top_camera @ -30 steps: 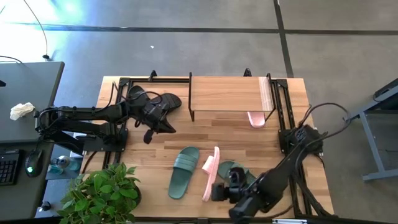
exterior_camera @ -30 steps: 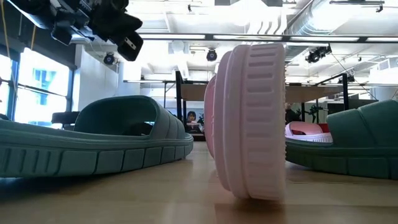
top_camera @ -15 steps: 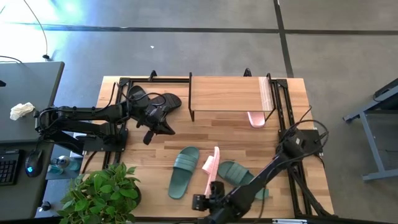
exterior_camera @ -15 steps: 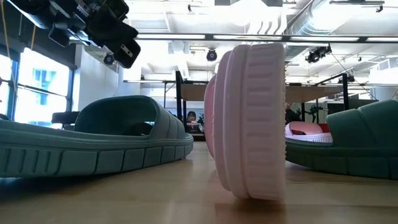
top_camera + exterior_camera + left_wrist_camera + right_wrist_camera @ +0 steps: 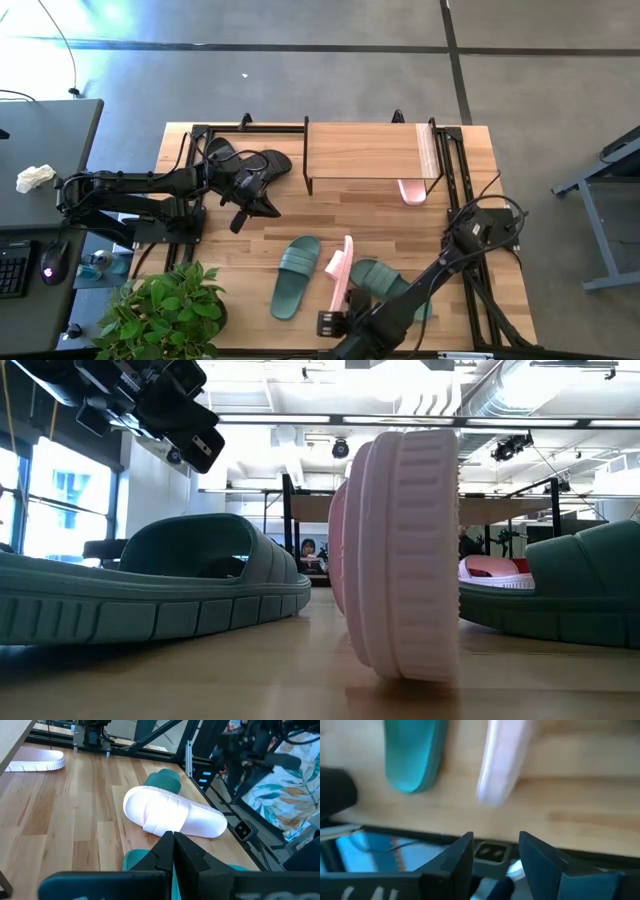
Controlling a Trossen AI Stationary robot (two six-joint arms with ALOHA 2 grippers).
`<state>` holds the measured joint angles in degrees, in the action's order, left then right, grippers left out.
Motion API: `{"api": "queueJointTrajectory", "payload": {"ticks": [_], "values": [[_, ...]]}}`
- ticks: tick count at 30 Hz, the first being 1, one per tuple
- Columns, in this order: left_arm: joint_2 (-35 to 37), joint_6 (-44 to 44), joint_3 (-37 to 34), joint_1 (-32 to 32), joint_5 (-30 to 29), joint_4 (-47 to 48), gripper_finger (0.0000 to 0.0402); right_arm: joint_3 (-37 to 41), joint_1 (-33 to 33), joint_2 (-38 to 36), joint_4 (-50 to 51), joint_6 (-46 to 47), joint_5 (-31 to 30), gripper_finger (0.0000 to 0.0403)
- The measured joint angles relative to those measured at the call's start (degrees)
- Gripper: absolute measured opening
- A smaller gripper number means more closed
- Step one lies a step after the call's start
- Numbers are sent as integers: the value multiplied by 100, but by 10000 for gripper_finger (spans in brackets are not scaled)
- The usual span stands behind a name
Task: Pick and place slides into the shelf
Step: Put the pink slide under the shelf
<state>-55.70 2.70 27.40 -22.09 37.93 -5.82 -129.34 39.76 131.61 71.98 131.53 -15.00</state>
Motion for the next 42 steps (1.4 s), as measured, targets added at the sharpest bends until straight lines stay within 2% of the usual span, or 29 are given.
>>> {"api": "queueJointTrajectory", "payload": {"ticks": [3, 7, 10, 14, 18, 32, 37, 42], "values": [[0, -9, 0, 0, 0, -2, 1, -149, -193, 0, 439, -82, 3, 144], [0, -25, 0, 0, 0, -2, 1, 5, -421, -2, 439, -160, 159, 144], [0, -101, 0, 0, 0, 0, 1, 229, -472, -2, 143, -254, 434, 144], [2, -107, 0, 0, 0, -2, 1, 543, -497, 0, -463, -232, 295, 151], [0, -118, 0, 0, 0, -2, 1, 868, -502, 2, -846, -149, 547, 155], [0, -118, 0, 0, 0, 2, 1, 1734, -583, 2, -1478, -148, 677, 155], [1, -116, 0, 0, 0, 4, 1, 1869, -561, 7, -1695, -197, 596, 128], [0, -124, 0, 0, 0, 4, 1, 1859, -498, 7, -1695, -306, 361, 67]]}}
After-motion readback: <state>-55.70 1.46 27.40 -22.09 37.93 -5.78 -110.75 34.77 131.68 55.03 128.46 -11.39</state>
